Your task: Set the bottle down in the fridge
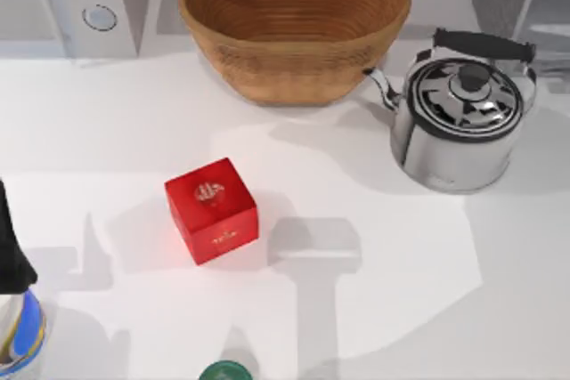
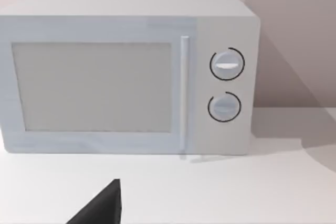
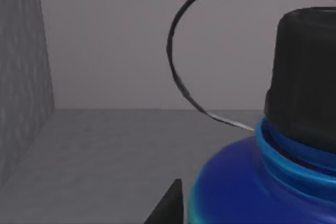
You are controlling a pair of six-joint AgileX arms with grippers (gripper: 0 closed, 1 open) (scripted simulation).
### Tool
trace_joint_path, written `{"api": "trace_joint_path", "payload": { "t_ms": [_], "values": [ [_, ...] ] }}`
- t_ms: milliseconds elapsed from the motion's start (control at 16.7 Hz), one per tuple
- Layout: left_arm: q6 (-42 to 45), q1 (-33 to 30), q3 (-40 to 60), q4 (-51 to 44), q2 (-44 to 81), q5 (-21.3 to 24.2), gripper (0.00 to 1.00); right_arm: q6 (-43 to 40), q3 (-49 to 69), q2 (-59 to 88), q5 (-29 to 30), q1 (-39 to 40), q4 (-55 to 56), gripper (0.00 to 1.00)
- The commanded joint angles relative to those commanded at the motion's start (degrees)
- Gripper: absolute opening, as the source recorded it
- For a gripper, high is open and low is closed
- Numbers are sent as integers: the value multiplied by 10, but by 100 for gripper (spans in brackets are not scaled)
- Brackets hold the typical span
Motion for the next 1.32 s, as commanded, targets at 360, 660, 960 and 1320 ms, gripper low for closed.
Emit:
{"api": "trace_joint_path", "payload": {
  "t_ms": [360, 660, 960, 1320],
  "values": [
    [0, 0, 0, 0, 0, 0, 100, 2, 2, 7, 0, 3, 1, 1],
    [0, 0, 0, 0, 0, 0, 100, 1, 91, 66, 12, 10, -46, 1],
    [0, 0, 0, 0, 0, 0, 100, 1, 247, 128, 22, 21, -107, 1],
    [0, 0, 0, 0, 0, 0, 100, 1, 292, 158, 30, 30, -136, 1]
  ]
}}
